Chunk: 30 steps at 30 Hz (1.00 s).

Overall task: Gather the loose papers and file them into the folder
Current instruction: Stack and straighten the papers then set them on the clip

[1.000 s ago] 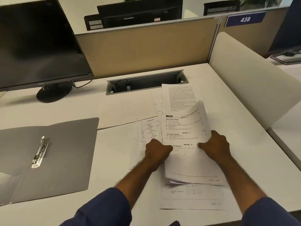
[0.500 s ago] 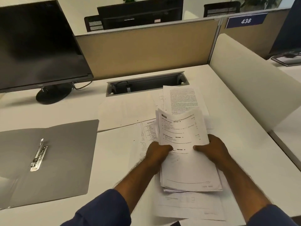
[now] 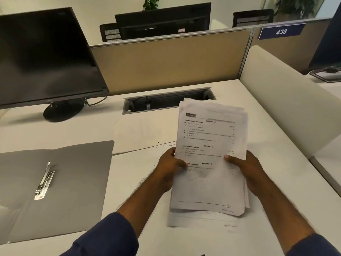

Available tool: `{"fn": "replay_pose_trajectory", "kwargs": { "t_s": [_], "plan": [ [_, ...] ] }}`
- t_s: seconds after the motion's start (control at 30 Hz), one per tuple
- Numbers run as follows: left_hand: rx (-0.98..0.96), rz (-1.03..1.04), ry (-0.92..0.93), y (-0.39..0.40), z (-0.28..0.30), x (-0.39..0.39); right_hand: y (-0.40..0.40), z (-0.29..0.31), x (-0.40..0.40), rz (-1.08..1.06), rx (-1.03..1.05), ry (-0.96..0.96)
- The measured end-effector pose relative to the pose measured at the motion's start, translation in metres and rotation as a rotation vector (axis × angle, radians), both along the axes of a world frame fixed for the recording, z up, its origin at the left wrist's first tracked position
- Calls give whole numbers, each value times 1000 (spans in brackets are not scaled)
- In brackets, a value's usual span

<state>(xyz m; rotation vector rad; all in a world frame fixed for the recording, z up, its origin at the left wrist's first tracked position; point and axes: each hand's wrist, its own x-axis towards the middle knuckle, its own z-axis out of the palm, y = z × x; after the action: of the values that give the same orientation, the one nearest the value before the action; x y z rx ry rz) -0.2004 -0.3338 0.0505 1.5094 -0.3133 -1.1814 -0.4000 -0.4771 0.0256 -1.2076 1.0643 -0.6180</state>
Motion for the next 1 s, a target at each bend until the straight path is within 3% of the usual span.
{"fn": "replay_pose_trajectory", "kwargs": {
  "t_s": [0.17, 0.33, 0.43, 0.53, 0.6, 0.7, 0.77, 1.0],
  "plan": [
    [-81, -17, 59, -6, -2, 9, -10, -4, -6, 132, 250, -189],
    [-43, -5, -15, -17, -10, 27, -18, -3, 1, 240, 205, -156],
    [11, 22, -290, -26, -18, 46, -26, 4, 8, 216, 168, -160],
    [162, 14, -882, -27, -35, 81, -37, 6, 10, 165, 187, -181],
    [303, -43, -1123, -26, -47, 109, -45, 6, 9, 149, 198, -199],
    [572, -247, -1218, -25, -60, 140, -52, 4, 8, 128, 196, -223],
    [650, -374, -1236, -25, -69, 147, -56, 2, 9, 103, 206, -245],
    [468, -273, -1377, -22, -75, 137, -56, -2, 13, 84, 235, -250]
  ]
}}
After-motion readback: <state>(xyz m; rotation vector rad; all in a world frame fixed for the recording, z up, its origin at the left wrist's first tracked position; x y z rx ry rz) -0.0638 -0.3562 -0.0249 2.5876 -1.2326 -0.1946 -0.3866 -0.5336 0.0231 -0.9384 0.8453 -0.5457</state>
